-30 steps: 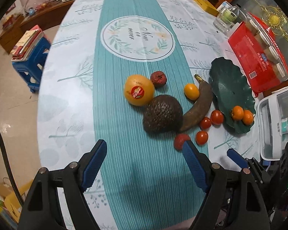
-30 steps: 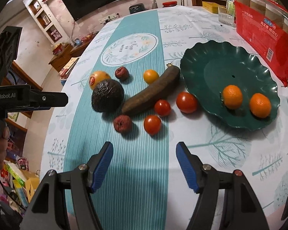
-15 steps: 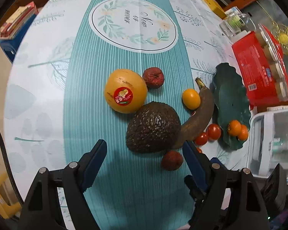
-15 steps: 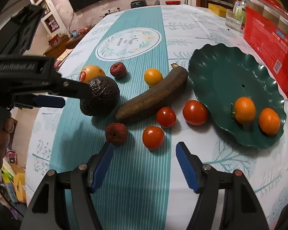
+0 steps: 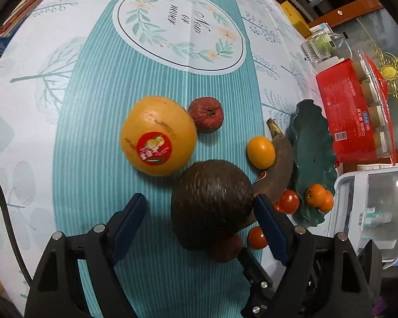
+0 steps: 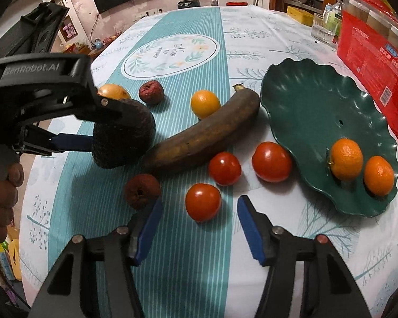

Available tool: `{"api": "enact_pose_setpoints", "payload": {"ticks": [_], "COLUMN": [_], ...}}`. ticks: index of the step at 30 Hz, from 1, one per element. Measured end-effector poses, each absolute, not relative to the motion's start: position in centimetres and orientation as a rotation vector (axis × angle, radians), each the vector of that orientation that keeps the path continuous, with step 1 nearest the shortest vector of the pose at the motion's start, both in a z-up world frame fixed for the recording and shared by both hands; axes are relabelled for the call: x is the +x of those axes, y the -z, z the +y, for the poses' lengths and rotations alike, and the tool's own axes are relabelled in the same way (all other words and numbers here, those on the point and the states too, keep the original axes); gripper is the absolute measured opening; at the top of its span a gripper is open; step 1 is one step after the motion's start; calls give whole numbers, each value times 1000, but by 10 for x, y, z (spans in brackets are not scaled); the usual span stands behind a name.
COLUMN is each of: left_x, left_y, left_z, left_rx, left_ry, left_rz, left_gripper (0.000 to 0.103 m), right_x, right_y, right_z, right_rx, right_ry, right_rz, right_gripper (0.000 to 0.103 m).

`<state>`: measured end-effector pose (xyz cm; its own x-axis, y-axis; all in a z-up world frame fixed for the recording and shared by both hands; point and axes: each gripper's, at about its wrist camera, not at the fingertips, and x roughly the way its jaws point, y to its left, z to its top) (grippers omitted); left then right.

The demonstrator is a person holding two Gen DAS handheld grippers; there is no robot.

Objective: Organize fruits
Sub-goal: 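Grasp the avocado with the left tool while the right tool grasps a tomato, then place the avocado and tomato on the green plate, opening both tools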

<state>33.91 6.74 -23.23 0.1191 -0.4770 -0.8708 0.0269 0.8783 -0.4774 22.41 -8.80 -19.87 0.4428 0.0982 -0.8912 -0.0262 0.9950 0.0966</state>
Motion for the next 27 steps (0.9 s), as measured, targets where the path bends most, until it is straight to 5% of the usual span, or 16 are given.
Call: {"api": "enact_pose_setpoints", "payload": {"ticks": [7,14,21,27], "left_x": [341,340,336,327], "left_y": [237,239,238,230], "left_z": [64,67,67,72], "left_rx": [-405,-449,-446,-420], "left_ry": [380,381,377,354], "left_rz": [1384,1394,1395,1388], "left_gripper": [81,64,63,63], "right_x": [226,226,226,222], "right_y": [203,203,203,199], "right_z": [-87,-86,-85,-84], "right_rx": [67,52,38,28], "right_ry": [-98,-98,-90,-101], "right_rz": [1100,1083,1094,1083], "right_gripper": [54,40,28,27]}}
